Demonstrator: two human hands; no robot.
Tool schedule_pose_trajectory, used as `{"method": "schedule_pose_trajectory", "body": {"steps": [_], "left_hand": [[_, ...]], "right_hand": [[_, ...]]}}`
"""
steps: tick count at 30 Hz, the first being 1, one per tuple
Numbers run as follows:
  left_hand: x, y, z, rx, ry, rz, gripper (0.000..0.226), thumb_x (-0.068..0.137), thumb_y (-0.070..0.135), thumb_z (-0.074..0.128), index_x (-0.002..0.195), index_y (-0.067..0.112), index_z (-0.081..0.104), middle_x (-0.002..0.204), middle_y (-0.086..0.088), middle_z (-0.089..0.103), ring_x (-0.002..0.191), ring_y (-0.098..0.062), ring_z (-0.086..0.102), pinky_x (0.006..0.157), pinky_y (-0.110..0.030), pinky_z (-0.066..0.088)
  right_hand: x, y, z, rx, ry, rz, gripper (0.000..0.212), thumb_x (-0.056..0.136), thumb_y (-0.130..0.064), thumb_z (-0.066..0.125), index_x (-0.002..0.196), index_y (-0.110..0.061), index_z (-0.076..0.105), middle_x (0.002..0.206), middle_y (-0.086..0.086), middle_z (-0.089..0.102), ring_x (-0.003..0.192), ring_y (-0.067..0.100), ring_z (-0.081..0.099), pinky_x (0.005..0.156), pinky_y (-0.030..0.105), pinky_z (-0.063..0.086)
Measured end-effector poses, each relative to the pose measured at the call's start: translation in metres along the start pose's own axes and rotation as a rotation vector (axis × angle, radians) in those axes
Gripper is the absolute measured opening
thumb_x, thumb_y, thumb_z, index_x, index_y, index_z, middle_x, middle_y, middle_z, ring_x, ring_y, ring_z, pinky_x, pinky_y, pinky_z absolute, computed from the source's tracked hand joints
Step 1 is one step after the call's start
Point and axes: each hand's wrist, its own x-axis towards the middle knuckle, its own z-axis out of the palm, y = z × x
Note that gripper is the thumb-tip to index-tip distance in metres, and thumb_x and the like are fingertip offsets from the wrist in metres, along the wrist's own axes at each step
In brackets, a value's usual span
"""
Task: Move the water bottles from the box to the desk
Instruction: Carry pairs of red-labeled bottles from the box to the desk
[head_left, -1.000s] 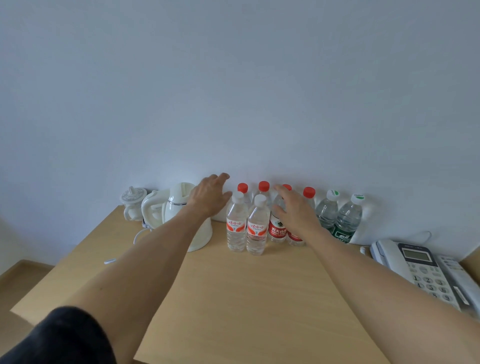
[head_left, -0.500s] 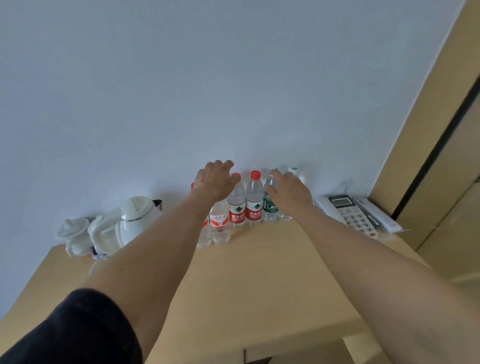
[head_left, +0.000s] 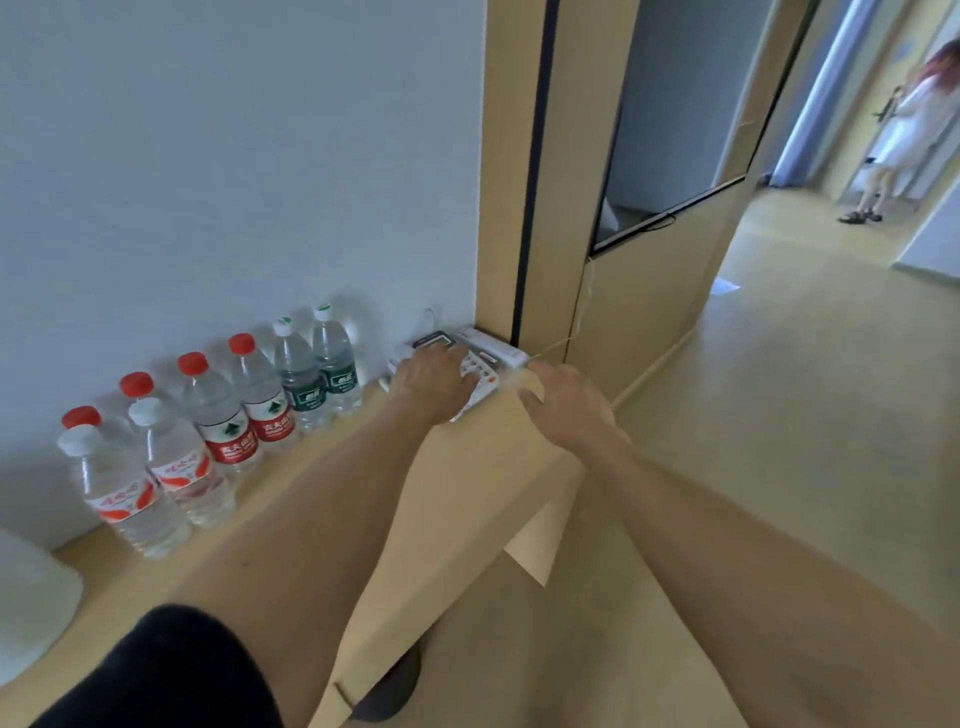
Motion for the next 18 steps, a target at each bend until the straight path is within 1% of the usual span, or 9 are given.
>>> {"method": "schedule_pose_trajectory", "body": {"steps": [2, 4, 6, 8, 11, 13, 18], "left_hand": [[0.008, 0.038, 0.010, 0.002, -0.027, 0.080, 0.045, 0.103, 0.043, 0.043, 0.139, 0.017, 0.051, 0.136, -0.013, 0.057, 0.127, -0.033, 0.050, 0.101, -0.047, 0.045], [0.016, 0.076, 0.019, 0.026, -0.053, 0.162, 0.047, 0.104, 0.044, 0.041, 0.141, 0.017, 0.050, 0.136, -0.013, 0.056, 0.127, -0.034, 0.050, 0.101, -0.049, 0.044], [0.024, 0.115, 0.029, 0.002, -0.068, 0.222, 0.046, 0.103, 0.044, 0.043, 0.139, 0.017, 0.053, 0.134, -0.012, 0.059, 0.124, -0.033, 0.053, 0.098, -0.048, 0.046], [0.035, 0.157, 0.041, 0.002, -0.100, 0.276, 0.043, 0.103, 0.043, 0.044, 0.135, 0.017, 0.054, 0.132, -0.012, 0.061, 0.122, -0.033, 0.055, 0.097, -0.045, 0.047], [0.049, 0.221, 0.063, 0.021, -0.157, 0.334, 0.047, 0.103, 0.044, 0.043, 0.142, 0.018, 0.050, 0.141, -0.011, 0.057, 0.131, -0.032, 0.050, 0.104, -0.043, 0.044], [0.056, 0.264, 0.079, 0.024, -0.178, 0.361, 0.049, 0.103, 0.046, 0.043, 0.144, 0.019, 0.048, 0.143, -0.010, 0.056, 0.132, -0.031, 0.050, 0.105, -0.042, 0.043], [0.069, 0.370, 0.120, 0.010, -0.238, 0.474, 0.050, 0.103, 0.044, 0.042, 0.147, 0.020, 0.045, 0.146, -0.010, 0.053, 0.134, -0.032, 0.047, 0.109, -0.042, 0.041]], "right_hand": [[-0.009, 0.038, -0.010, 0.007, 0.015, 0.087, 0.052, 0.101, -0.049, 0.042, 0.148, -0.027, 0.041, 0.136, 0.014, 0.052, 0.123, 0.035, 0.052, 0.098, 0.046, 0.049], [-0.017, 0.074, -0.018, -0.006, 0.016, 0.148, 0.054, 0.101, -0.050, 0.041, 0.148, -0.024, 0.042, 0.140, 0.015, 0.051, 0.126, 0.037, 0.051, 0.101, 0.048, 0.047], [-0.026, 0.110, -0.025, 0.002, 0.022, 0.213, 0.054, 0.100, -0.051, 0.042, 0.146, -0.022, 0.044, 0.141, 0.015, 0.052, 0.128, 0.037, 0.051, 0.103, 0.047, 0.046], [-0.036, 0.148, -0.033, 0.027, 0.045, 0.288, 0.055, 0.098, -0.053, 0.043, 0.145, -0.024, 0.045, 0.138, 0.015, 0.054, 0.127, 0.036, 0.052, 0.100, 0.045, 0.046], [-0.052, 0.205, -0.045, 0.023, 0.057, 0.368, 0.054, 0.097, -0.053, 0.045, 0.144, -0.028, 0.046, 0.137, 0.014, 0.056, 0.126, 0.034, 0.053, 0.098, 0.043, 0.046], [-0.062, 0.244, -0.055, 0.017, 0.053, 0.407, 0.053, 0.097, -0.053, 0.046, 0.144, -0.028, 0.046, 0.137, 0.013, 0.056, 0.126, 0.034, 0.054, 0.097, 0.043, 0.046], [-0.088, 0.341, -0.087, -0.016, 0.033, 0.516, 0.054, 0.100, -0.054, 0.042, 0.147, -0.028, 0.042, 0.144, 0.010, 0.052, 0.133, 0.032, 0.049, 0.102, 0.043, 0.043]]}}
